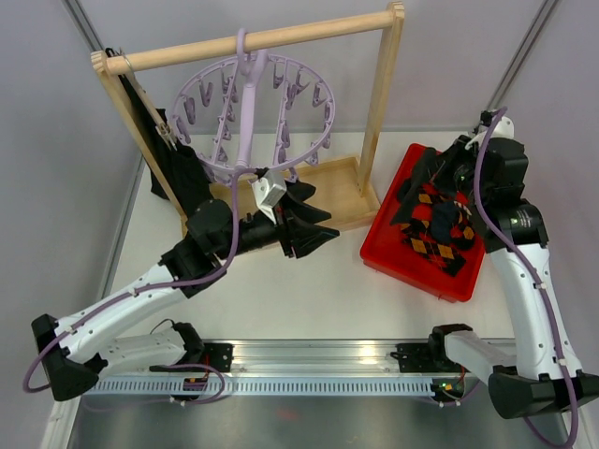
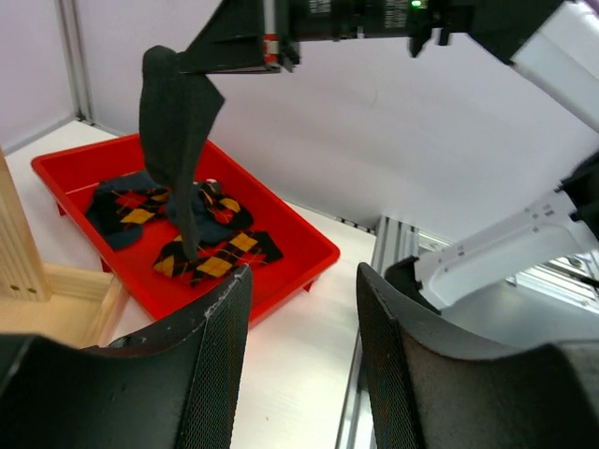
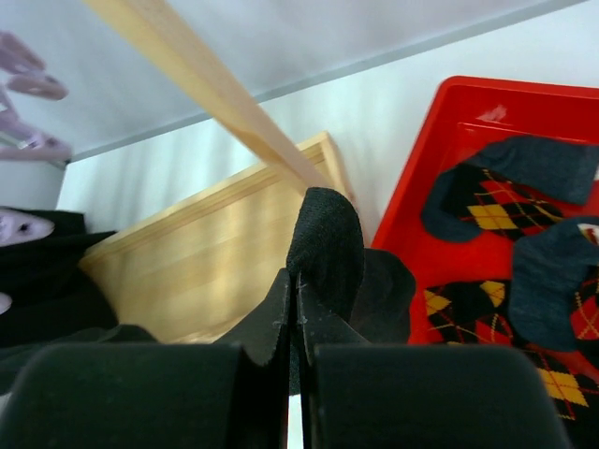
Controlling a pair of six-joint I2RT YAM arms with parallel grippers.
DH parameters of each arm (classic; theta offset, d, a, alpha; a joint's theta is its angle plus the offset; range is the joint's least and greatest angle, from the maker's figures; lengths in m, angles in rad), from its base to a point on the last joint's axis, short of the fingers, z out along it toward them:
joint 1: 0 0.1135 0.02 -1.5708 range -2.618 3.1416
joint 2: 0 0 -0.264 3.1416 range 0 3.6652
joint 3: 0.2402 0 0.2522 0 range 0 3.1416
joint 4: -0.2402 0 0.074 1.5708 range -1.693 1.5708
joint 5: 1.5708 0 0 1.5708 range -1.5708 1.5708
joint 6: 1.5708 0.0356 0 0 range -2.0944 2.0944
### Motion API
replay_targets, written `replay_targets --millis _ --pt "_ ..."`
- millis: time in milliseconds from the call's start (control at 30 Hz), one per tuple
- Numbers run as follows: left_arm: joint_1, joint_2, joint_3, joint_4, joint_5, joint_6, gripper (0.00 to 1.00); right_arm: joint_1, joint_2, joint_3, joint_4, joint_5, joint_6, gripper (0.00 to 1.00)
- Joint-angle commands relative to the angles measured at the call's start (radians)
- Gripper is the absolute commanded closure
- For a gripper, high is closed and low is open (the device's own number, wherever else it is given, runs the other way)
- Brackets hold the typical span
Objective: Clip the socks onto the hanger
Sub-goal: Pick up the sock from the bin.
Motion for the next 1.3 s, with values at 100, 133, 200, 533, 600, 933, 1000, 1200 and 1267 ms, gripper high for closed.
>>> replay_targets --millis 100,133,200,533,600,933,1000,1200,1267 --pt "-0.024 0.085 0.018 0.136 -0.104 0.034 0.46 0.018 -0.01 0.142 -0.049 -0.108 0.002 1.0" --pt "-0.03 0.094 0.017 0.15 -0.114 0.037 0.45 0.019 -0.01 0.16 -0.052 -0.117 0.002 1.0" --pt "-0.045 0.125 0.017 0.157 -0.152 0.051 0.45 0.021 -0.016 0.174 -0.06 -0.146 0.007 1.0" --pt "-0.241 0.315 0.104 0.327 -0.502 0.319 0.45 0.084 -0.038 0.151 -0.049 -0.195 0.06 1.0" --pt "-0.31 0.38 0.118 0.445 -0.63 0.455 0.44 0.11 -0.027 0.157 -0.055 -0.165 0.065 1.0" --pt "-0.412 0.658 0.285 0.838 -1.028 0.939 0.43 0.187 0.019 0.191 -0.104 -0.06 0.067 1.0" --pt "-0.414 0.712 0.319 0.907 -1.083 1.018 0.41 0.193 0.023 0.197 -0.104 -0.059 0.065 1.0" --pt "-0.414 0.78 0.369 0.944 -1.131 1.111 0.38 0.199 0.028 0.209 -0.115 -0.054 0.06 1.0" --pt "-0.414 0.781 0.369 0.923 -1.131 1.108 0.38 0.2 0.028 0.214 -0.117 -0.053 0.059 1.0"
